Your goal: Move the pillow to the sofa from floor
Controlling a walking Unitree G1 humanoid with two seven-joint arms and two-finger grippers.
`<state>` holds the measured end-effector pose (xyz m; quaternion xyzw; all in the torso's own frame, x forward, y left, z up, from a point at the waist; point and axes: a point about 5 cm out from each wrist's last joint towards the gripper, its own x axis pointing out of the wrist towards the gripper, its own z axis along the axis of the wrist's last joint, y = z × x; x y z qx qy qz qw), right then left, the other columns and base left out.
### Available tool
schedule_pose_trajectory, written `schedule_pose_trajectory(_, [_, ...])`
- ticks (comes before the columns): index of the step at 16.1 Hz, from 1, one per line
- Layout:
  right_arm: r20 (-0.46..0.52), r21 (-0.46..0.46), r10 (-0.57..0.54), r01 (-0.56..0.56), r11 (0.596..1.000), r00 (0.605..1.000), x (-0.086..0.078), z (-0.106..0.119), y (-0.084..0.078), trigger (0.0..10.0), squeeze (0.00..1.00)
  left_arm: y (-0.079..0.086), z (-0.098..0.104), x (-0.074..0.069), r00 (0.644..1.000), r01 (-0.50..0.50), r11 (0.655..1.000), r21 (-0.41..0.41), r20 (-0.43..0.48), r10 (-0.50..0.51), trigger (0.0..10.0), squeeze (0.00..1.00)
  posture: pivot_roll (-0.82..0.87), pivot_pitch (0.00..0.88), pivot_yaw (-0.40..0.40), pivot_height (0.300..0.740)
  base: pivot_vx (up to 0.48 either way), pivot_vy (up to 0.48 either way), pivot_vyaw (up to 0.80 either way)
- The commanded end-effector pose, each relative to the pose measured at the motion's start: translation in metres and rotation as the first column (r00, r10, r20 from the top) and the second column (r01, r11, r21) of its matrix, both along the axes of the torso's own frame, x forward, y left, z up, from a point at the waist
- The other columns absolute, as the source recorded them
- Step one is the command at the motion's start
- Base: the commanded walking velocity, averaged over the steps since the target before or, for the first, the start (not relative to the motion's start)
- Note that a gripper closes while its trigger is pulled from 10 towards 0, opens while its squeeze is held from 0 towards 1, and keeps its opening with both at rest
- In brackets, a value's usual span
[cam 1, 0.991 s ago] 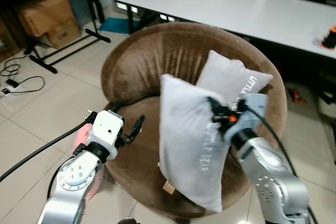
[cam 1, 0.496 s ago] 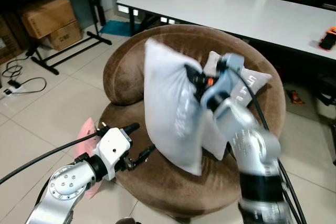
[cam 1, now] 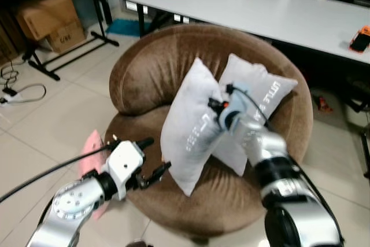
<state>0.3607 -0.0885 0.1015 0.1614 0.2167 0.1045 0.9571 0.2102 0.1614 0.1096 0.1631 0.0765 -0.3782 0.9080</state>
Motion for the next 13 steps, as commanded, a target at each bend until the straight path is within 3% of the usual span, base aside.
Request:
schedule_pose_trajectory(1, [0.009, 0.014, -0.032, 0.032, 0.999, 0.999, 0.004, 0.001, 0.000, 10.0, 1.00, 0.000, 0.001, 0.000, 1.000, 0.005, 1.000, 0.003, -0.004, -0.005, 10.0, 0.00, 0.04, 0.000, -0.044, 0.740, 0.000, 0.000, 0.00])
schedule_pose_trajectory(4, [0.063, 0.082, -0.086, 0.081, 0.993, 0.994, 0.016, 0.014, -0.005, 10.0, 1.00, 0.002, 0.002, 0.000, 1.000, -0.014, 1.000, 0.005, 0.005, 0.014, 10.0, 0.00, 0.06, 0.000, -0.059, 0.740, 0.000, 0.000, 0.00])
schedule_pose_trajectory(5, [0.118, 0.037, -0.133, 0.129, 0.991, 0.984, 0.022, 0.022, -0.015, 10.0, 1.00, 0.003, 0.002, 0.000, 1.000, -0.020, 1.000, 0.005, 0.009, 0.020, 10.0, 0.00, 0.06, 0.000, -0.062, 0.740, 0.000, 0.000, 0.00])
schedule_pose_trajectory(9, [0.211, 0.068, -0.185, 0.174, 0.982, 0.960, 0.029, 0.035, -0.039, 10.0, 1.00, 0.003, 0.002, 0.001, 0.999, -0.029, 1.000, 0.003, 0.015, 0.029, 10.0, 0.00, 0.06, 0.000, -0.062, 0.740, 0.000, 0.000, 0.00])
schedule_pose_trajectory(10, [0.226, 0.049, -0.206, 0.200, 0.979, 0.952, 0.030, 0.036, -0.055, 10.0, 1.00, 0.001, 0.002, 0.001, 1.000, -0.027, 1.000, 0.002, 0.016, 0.027, 10.0, 0.00, 0.06, 0.000, -0.058, 0.740, 0.000, 0.000, 0.00])
schedule_pose_trajectory(11, [0.236, 0.040, -0.216, 0.212, 0.976, 0.947, 0.030, 0.037, -0.062, 10.0, 1.00, 0.001, 0.002, 0.001, 1.000, -0.026, 1.000, 0.001, 0.017, 0.026, 10.0, 0.00, 0.06, 0.000, -0.058, 0.740, 0.000, 0.000, 0.00])
schedule_pose_trajectory(13, [0.324, 0.069, -0.204, 0.192, 0.979, 0.924, 0.028, 0.052, -0.085, 10.0, 1.00, 0.000, 0.003, 0.004, 0.997, -0.071, 0.997, -0.030, 0.036, 0.072, 10.0, 0.00, 0.05, 0.000, -0.052, 0.740, 0.000, 0.000, 0.00])
